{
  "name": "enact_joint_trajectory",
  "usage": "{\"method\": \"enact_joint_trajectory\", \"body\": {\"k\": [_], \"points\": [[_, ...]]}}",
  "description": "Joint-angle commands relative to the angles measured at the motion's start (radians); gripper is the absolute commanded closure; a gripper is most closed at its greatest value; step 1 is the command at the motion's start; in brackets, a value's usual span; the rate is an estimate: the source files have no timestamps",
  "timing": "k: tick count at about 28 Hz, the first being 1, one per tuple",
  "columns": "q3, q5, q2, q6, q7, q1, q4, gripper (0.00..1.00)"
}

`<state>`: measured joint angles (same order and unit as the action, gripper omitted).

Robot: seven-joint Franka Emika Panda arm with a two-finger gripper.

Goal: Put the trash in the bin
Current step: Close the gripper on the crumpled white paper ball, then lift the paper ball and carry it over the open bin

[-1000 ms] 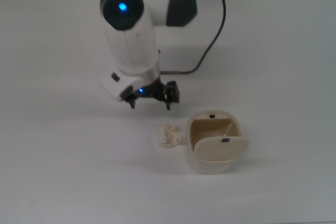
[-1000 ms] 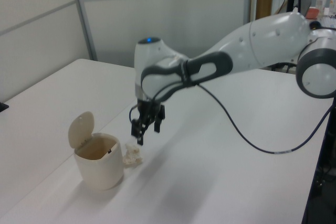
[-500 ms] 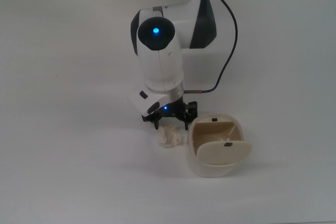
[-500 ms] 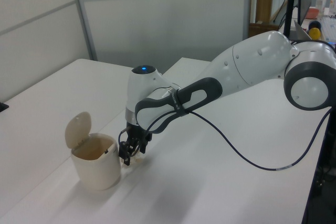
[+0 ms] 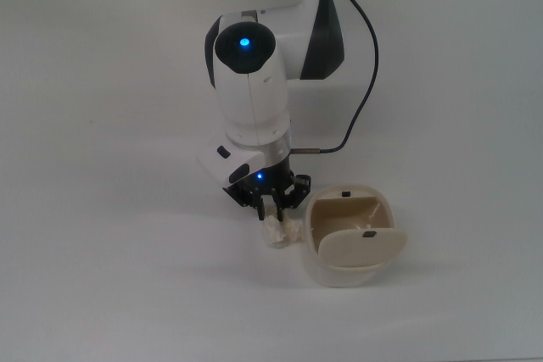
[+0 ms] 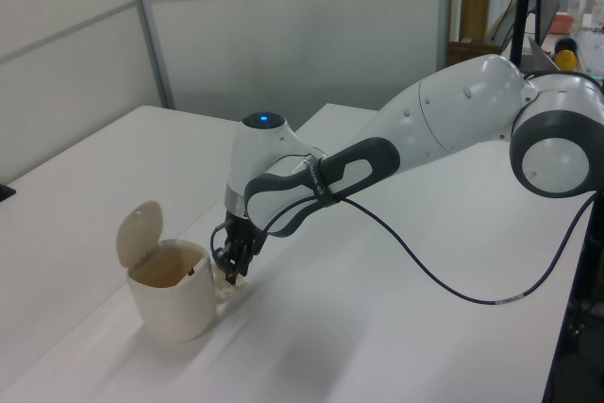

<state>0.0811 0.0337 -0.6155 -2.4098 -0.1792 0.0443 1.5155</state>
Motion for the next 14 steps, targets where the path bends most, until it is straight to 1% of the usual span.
{"method": "enact_joint_trajectory", "body": {"k": [1, 2, 6, 10, 14], "points": [[-0.010, -0.064, 0.008, -0.020, -0.008, 0.005, 0.009, 1.00], [-0.010, -0.073, 0.011, -0.020, -0.008, 0.003, 0.009, 1.00], [-0.017, -0.075, 0.023, -0.014, -0.006, -0.007, 0.009, 1.00], [-0.017, -0.072, 0.078, -0.006, 0.003, -0.040, 0.018, 1.00], [-0.015, -0.064, 0.125, 0.040, 0.015, -0.047, 0.018, 1.00]]}}
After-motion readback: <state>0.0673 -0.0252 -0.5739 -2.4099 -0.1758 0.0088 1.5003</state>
